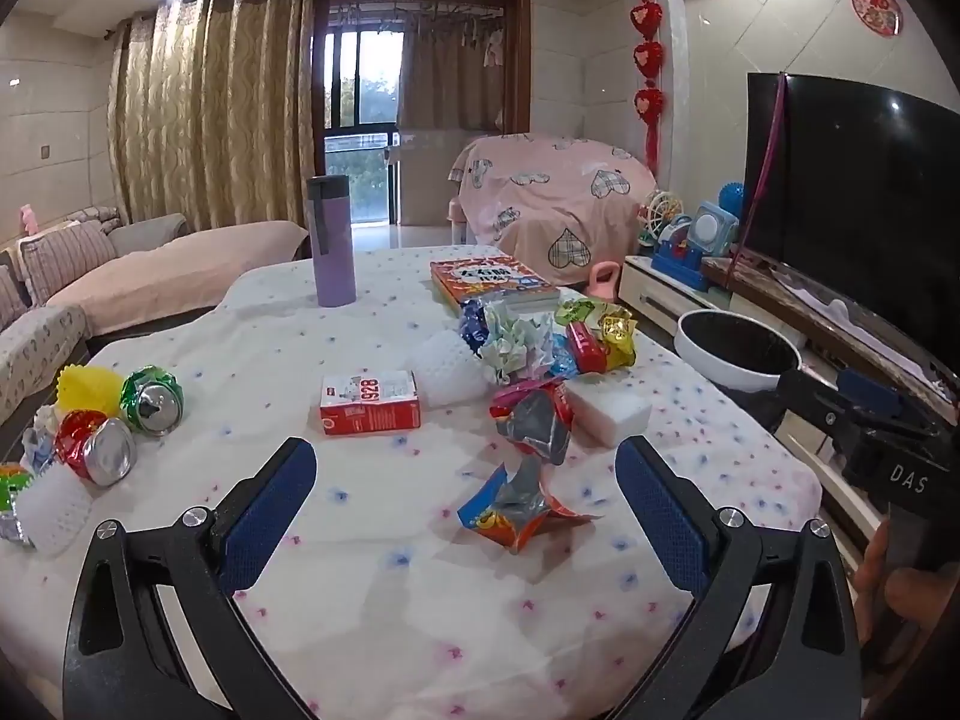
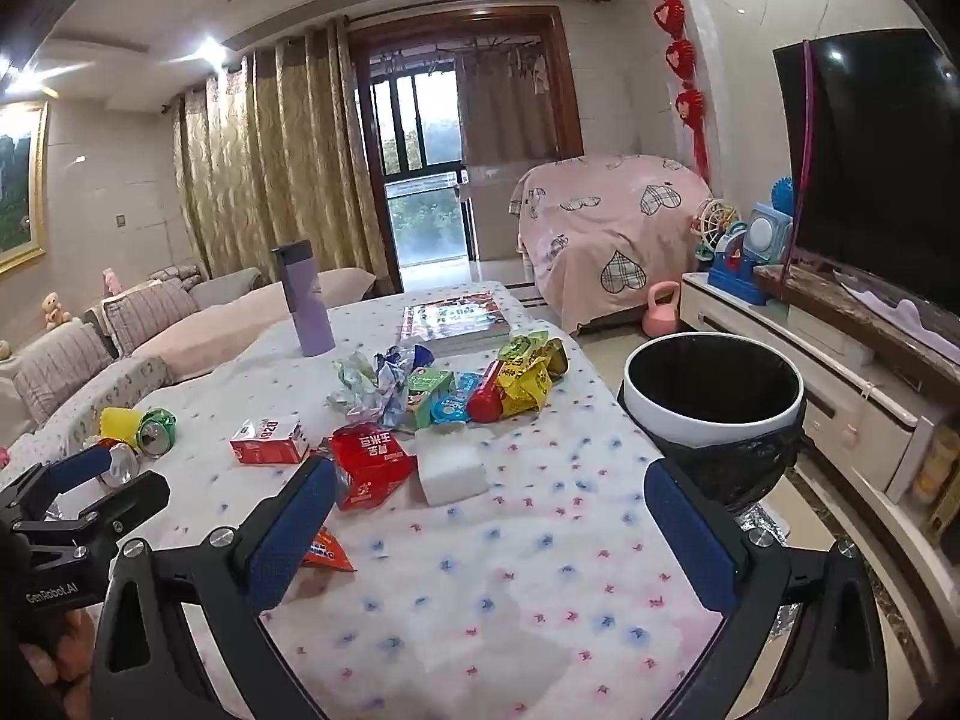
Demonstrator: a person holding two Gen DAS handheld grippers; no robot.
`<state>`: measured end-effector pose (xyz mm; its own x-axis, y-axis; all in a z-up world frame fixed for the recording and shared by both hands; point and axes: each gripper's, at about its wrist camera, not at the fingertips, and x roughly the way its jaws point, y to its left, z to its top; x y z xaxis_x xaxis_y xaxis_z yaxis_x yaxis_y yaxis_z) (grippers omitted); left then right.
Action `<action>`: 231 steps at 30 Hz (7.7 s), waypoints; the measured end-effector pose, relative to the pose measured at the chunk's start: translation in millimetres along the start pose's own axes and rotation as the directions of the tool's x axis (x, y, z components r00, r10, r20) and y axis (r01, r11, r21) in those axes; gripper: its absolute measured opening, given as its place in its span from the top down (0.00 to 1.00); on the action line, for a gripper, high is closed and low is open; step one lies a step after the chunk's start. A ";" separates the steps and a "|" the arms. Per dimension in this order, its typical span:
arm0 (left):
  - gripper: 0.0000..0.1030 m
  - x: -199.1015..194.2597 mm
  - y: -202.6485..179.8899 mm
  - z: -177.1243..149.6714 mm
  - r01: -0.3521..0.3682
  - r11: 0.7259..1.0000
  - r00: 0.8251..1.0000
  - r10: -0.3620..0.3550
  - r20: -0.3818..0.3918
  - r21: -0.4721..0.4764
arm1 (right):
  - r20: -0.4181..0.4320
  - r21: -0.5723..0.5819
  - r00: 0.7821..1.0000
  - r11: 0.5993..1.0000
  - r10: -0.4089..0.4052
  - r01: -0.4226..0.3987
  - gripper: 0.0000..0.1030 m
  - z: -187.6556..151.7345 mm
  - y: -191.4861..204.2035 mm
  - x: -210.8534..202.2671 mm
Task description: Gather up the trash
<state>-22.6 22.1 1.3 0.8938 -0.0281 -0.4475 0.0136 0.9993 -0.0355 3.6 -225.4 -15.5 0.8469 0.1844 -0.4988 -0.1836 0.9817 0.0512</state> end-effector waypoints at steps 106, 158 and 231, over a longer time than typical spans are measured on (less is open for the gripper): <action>0.45 135.2 4.6 -24.8 0.212 0.954 0.872 -0.283 -0.399 -0.212 | -0.410 0.020 0.892 0.980 0.189 -0.198 0.52 -18.3 3.8 174.2; 0.98 209.0 -209.5 80.6 0.484 0.873 0.831 -0.437 -0.344 0.059 | -0.212 0.218 0.975 0.970 -0.060 0.107 0.52 37.1 -196.7 93.5; 0.26 134.5 23.2 15.6 0.103 0.974 0.935 -0.164 -0.313 -0.204 | -0.293 0.215 0.928 0.961 0.231 -0.171 0.14 -2.7 -42.3 105.8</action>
<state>104.9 41.9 -45.8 0.6936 -0.1984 -0.6925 0.0139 0.9648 -0.2625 99.6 -247.6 -72.8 0.5973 0.3832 -0.7045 -0.2137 0.9227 0.3208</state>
